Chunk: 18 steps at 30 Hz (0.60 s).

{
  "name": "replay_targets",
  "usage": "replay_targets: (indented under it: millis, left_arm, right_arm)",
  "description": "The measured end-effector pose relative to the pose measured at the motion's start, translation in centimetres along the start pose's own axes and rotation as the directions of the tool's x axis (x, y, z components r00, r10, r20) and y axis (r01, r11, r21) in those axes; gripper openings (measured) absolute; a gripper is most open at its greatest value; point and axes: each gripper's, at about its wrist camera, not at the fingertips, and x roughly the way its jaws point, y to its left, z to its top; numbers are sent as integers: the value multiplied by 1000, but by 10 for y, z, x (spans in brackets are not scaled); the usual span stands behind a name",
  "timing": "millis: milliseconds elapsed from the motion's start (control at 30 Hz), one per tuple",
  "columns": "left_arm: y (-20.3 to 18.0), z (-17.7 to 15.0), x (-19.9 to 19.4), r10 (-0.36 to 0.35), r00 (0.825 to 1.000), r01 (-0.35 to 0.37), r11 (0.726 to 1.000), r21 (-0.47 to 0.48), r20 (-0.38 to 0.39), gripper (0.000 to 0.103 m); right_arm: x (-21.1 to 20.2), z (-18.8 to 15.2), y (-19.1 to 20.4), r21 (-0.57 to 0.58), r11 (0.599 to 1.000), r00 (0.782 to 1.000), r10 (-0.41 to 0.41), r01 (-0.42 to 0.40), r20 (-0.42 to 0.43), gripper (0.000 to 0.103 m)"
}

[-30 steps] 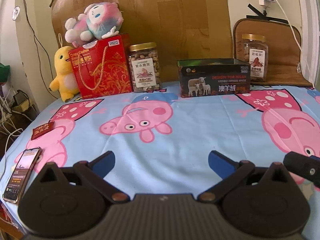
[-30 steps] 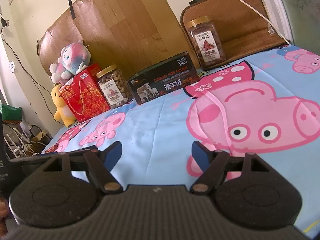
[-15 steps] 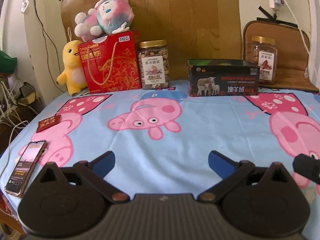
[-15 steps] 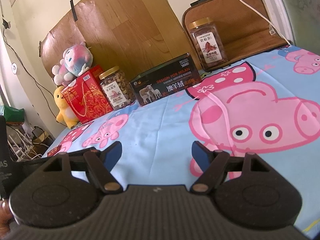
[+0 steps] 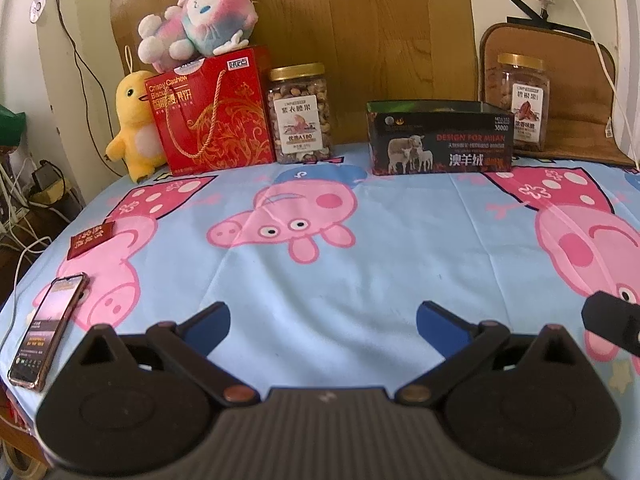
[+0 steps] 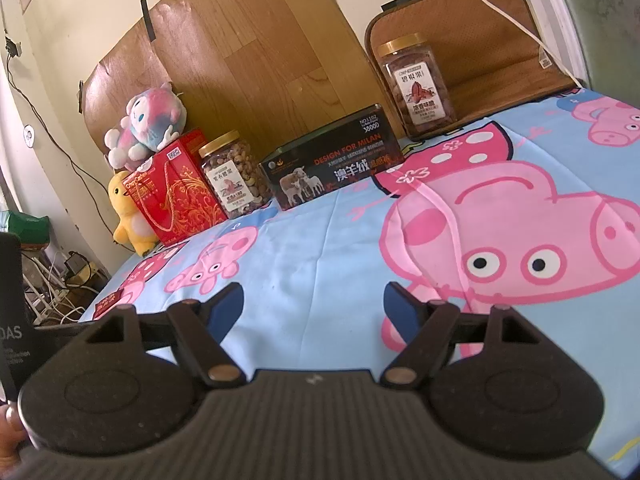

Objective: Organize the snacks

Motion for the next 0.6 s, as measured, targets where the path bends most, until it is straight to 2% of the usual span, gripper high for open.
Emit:
replay_targets:
  millis: [600]
  left_arm:
    - [-1,0,3,-27,999,27,1000,0,-29,103]
  right_arm:
    - [0,0,0,0,1000,1000,0,0,-1,79]
